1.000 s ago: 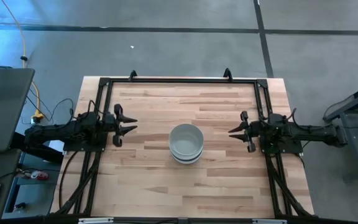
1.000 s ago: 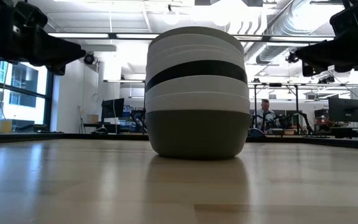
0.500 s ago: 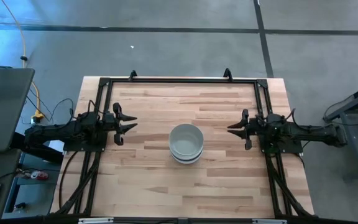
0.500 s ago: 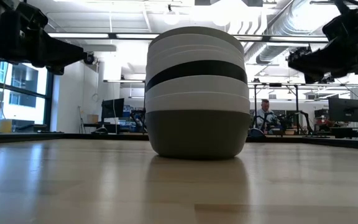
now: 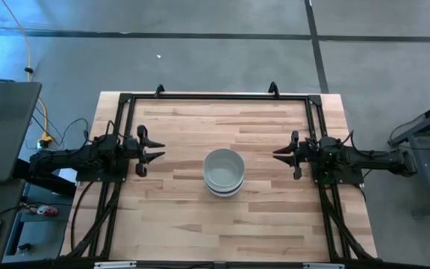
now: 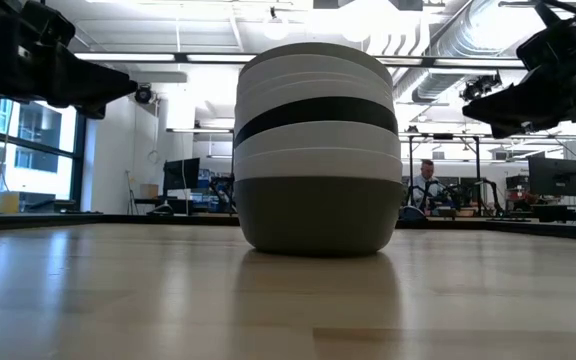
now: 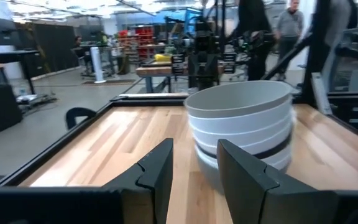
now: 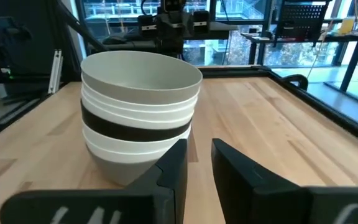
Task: Nest bowls inside each other
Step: Return to Home Position
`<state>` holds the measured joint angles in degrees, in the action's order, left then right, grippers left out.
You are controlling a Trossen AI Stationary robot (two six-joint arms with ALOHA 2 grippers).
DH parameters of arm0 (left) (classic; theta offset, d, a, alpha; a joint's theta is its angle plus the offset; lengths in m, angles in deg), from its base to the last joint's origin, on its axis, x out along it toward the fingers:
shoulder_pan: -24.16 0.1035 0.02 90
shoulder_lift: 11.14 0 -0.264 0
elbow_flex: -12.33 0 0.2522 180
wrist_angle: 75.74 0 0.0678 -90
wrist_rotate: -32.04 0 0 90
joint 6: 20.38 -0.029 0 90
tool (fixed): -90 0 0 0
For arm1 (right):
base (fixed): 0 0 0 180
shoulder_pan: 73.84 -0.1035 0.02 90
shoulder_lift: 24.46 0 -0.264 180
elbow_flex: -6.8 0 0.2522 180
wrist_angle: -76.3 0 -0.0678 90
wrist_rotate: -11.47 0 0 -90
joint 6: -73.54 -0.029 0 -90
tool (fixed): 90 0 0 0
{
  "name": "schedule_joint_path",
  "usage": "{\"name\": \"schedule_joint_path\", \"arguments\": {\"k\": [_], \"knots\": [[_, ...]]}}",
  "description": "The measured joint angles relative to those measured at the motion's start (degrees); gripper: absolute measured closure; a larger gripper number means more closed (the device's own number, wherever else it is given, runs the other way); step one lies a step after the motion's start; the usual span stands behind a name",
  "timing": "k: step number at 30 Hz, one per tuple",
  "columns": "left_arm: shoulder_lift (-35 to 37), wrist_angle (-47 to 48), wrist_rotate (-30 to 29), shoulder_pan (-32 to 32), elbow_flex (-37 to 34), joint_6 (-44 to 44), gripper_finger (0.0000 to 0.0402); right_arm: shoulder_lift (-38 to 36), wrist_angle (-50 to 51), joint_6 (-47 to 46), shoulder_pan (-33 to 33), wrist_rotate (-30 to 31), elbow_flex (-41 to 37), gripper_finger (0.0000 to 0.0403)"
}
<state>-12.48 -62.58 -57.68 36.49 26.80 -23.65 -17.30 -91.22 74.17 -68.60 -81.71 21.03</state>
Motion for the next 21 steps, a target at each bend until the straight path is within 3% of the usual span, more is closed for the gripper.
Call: {"name": "schedule_joint_path", "arguments": {"k": [5, 14, 21], "knots": [[0.0, -0.3, 1.8, 0.0, 0.0, 0.0, 0.0289, 0.0, 0.0, -0.7, 0.0, -0.3, 0.0, 0.0339], [0.0, 0.0, -3.2, 0.0, 0.0, 1.5, 0.0289, 0.0, 0.0, -0.8, 0.0, -0.4, 0.0, 0.0339], [0.0, -0.5, -4.6, 0.0, 0.0, 1.6, 0.0289, 0.0, -0.6, -0.7, 0.0, -6.2, 0.1, 0.0339]]}}
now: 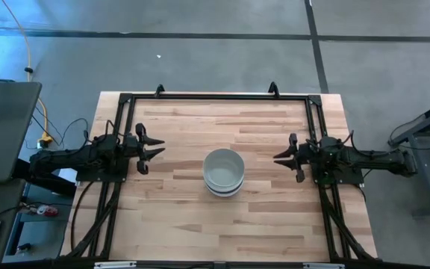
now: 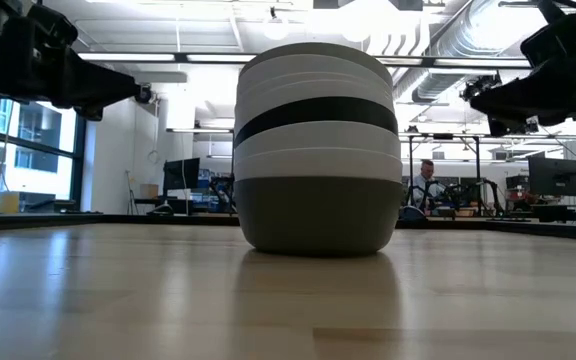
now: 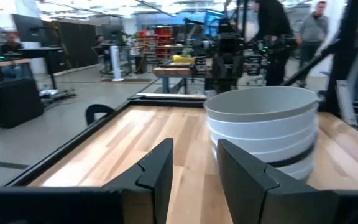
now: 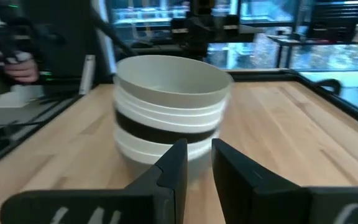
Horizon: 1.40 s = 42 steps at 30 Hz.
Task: Nest bowls inside each other
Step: Return to Home Position
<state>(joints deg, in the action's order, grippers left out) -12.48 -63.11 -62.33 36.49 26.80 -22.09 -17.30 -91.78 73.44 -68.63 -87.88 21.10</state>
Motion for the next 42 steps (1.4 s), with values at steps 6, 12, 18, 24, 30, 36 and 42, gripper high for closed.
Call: {"name": "schedule_joint_path", "arguments": {"k": [6, 12, 18, 24, 30, 36, 42], "knots": [[0.0, 0.1, 7.3, 0.0, 0.0, -1.4, 0.0289, 0.0, -0.7, 1.8, 0.0, -5.5, 0.0, 0.0339], [0.0, -0.3, 8.3, 0.0, 0.0, -1.2, 0.0289, 0.0, -1.6, 4.2, 0.0, -9.3, 0.0, 0.0339], [0.0, -0.4, 5.7, 0.0, 0.0, -0.4, 0.0289, -0.1, -1.2, 2.5, 0.0, -6.9, 0.0, 0.0339], [0.0, -0.1, 0.3, 0.0, 0.0, -1.6, 0.0289, 0.0, -0.5, 2.5, 0.0, -4.1, 0.1, 0.0339], [-1.0, 0.6, 3.9, 0.0, 0.0, -4.3, 0.0289, 0.0, -0.5, 2.5, 0.0, -4.1, 0.1, 0.0339], [-2.0, 0.7, 3.7, 0.0, 0.0, -3.0, 0.0289, 0.0, -0.5, 2.5, 0.0, -4.1, 0.1, 0.0339], [-2.0, 0.7, 3.7, 0.0, 0.0, -3.0, 0.0289, 0.0, -0.4, 3.0, 0.0, -4.1, 0.2, 0.0339]]}}
